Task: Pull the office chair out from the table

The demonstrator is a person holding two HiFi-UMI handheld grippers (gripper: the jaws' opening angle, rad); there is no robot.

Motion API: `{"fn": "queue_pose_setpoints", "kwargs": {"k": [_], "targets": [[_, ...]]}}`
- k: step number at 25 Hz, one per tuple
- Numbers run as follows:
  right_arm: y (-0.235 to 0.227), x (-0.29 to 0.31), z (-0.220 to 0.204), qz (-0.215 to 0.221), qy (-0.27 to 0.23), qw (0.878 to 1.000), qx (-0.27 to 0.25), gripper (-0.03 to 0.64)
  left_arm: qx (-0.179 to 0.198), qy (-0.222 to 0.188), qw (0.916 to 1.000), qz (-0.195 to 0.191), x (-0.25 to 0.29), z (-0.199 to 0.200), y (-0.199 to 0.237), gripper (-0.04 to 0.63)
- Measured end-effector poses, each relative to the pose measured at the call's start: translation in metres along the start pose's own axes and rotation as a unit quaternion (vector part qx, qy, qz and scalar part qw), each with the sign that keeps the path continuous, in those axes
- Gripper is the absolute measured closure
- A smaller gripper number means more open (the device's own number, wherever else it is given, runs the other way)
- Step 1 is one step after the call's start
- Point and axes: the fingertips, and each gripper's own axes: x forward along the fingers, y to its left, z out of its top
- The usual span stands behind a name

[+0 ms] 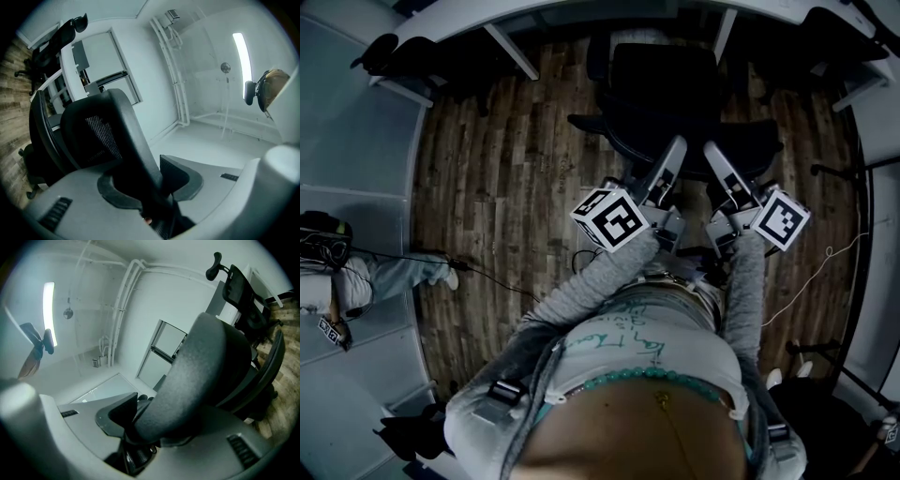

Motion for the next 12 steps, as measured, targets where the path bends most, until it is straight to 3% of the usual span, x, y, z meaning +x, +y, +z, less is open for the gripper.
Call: {"fn": "queue_pose_setpoints", "kwargs": {"k": [12], "targets": [[0.012,-0.014,-0.01,0.005,0.005,1.0,0.003,0.46,-0.002,0.0,1.0,0.003,-0.017,-0.008,-0.011,0.462]]}}
